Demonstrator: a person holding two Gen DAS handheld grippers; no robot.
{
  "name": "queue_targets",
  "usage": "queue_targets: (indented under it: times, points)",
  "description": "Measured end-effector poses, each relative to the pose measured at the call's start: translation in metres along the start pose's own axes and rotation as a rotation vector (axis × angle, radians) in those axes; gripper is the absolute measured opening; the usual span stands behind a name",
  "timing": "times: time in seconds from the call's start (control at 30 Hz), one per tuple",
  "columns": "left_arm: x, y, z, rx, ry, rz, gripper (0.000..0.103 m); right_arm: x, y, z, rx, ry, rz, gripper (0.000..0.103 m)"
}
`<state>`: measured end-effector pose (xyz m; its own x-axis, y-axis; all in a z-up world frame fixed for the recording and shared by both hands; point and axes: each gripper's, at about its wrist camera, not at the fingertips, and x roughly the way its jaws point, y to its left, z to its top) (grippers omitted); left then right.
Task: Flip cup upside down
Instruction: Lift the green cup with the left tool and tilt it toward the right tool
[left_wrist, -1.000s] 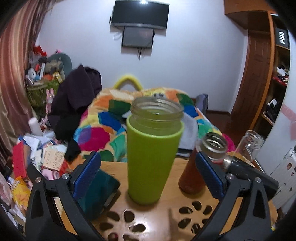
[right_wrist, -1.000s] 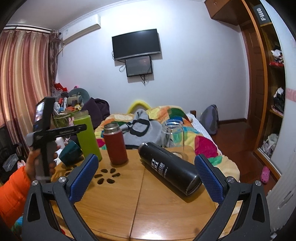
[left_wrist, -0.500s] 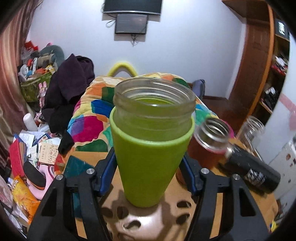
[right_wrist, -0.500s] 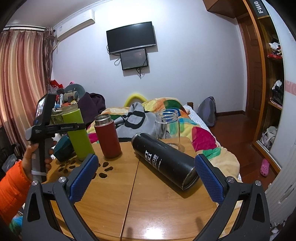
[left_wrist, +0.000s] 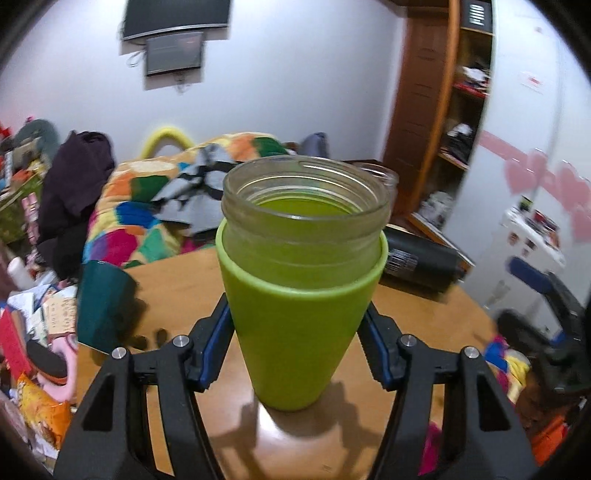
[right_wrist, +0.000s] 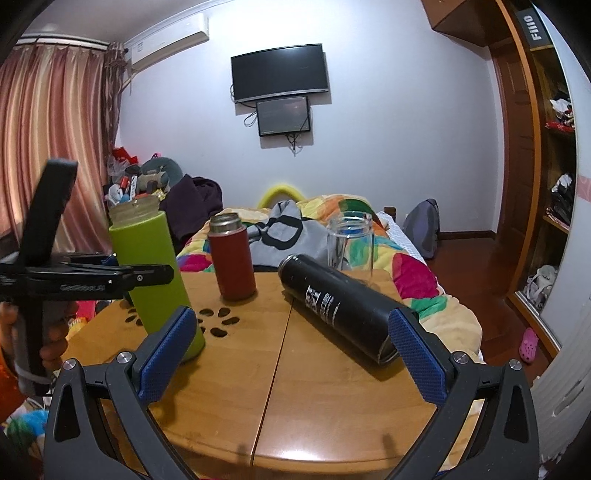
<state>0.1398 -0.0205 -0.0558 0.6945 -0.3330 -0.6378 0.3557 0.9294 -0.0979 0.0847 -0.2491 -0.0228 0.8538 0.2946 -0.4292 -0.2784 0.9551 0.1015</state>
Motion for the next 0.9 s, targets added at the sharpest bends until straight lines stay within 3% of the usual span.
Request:
queue_targets:
  times: [0.23, 0.57, 0.73, 0.87, 0.9]
  points:
    - [-0.013, -0.022, -0.011, 0.033, -0.005, -0.084, 0.063, 0.006, 0.014, -0.025, -0.062, 0.038, 0.106, 0.103]
    - [-0.014, 0.001, -0.012, -0.054, -0.018, -0.158, 0.063, 0.07, 0.062, -0.042, -0.167, 0.145, 0.278, 0.102]
    - [-0.014, 0.016, -0.012, -0.11, -0.022, -0.213, 0.063, 0.094, 0.081, -0.043, -0.182, 0.199, 0.368, 0.086]
    - [-0.013, 0.026, -0.013, -0.151, -0.024, -0.252, 0.063, 0.107, 0.089, -0.044, -0.182, 0.229, 0.402, 0.067]
    - [-0.012, 0.028, -0.013, -0.16, -0.024, -0.259, 0.063, 0.108, 0.089, -0.045, -0.181, 0.234, 0.398, 0.067]
